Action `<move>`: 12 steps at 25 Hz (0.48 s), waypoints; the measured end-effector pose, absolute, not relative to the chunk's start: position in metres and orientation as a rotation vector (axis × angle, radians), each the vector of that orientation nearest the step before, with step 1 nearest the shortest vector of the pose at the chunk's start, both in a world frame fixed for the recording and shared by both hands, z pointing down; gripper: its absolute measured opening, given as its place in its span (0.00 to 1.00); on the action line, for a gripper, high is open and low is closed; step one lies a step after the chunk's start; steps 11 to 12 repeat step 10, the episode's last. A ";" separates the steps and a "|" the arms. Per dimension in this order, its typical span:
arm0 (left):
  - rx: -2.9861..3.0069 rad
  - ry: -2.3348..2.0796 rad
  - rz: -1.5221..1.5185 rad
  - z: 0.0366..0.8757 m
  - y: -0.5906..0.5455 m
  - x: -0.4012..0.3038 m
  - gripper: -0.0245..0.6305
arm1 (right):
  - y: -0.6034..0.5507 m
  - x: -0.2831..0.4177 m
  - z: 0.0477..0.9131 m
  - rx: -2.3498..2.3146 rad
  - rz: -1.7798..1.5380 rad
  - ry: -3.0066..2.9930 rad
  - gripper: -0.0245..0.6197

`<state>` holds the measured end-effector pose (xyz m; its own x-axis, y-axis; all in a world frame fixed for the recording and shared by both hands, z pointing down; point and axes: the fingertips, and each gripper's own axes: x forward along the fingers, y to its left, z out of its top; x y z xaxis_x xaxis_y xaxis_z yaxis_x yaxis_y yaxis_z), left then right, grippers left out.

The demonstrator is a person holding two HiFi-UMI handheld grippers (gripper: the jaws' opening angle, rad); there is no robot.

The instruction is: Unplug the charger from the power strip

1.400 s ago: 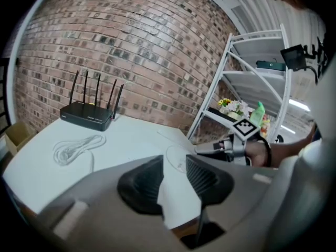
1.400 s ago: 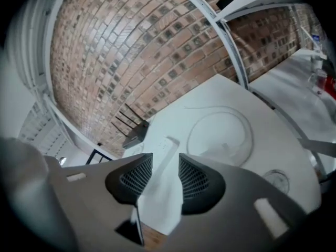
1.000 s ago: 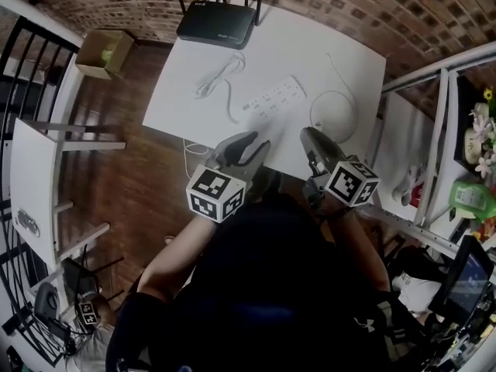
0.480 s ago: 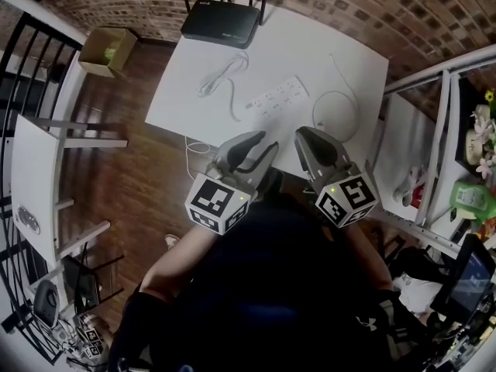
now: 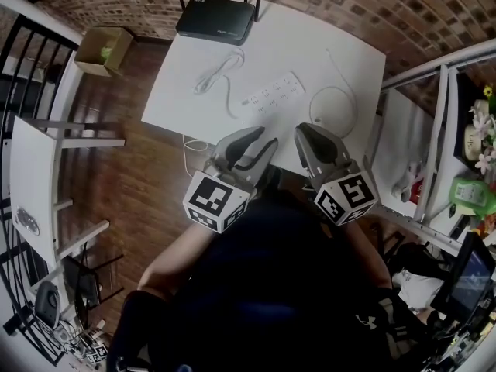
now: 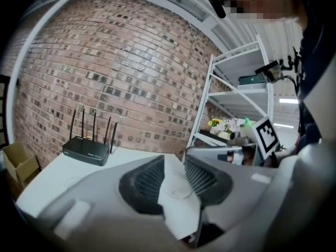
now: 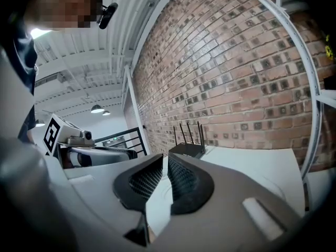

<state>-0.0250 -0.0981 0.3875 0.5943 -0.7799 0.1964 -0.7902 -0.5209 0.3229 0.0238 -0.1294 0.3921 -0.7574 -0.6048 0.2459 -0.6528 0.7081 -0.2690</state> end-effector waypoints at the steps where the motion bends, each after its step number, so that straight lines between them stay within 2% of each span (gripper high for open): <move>1: 2.452 -1.263 0.040 0.387 -0.098 -0.024 0.23 | -0.129 0.023 0.392 1.023 0.509 -2.773 0.09; 12: 2.458 -1.267 0.048 0.387 -0.100 -0.029 0.23 | -0.131 0.021 0.392 1.017 0.498 -2.771 0.09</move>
